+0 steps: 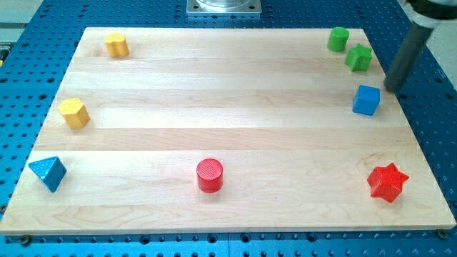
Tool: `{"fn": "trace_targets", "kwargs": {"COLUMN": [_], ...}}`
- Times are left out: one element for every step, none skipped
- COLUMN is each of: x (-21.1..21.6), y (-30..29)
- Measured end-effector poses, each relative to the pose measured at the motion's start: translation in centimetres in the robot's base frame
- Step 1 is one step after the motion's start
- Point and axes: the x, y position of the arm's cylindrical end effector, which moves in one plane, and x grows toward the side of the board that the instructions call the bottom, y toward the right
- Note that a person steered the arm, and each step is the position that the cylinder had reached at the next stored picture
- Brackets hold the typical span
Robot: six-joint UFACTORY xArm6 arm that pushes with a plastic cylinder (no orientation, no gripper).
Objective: Move the blue cube to the bottom of the green star
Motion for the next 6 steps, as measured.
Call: {"fn": "trace_targets", "kwargs": {"x": [3.5,5.8,3.9,1.4,1.4,-0.9], "y": [-4.9,-8.1,-11.3,-7.9,-3.6,-3.1]}}
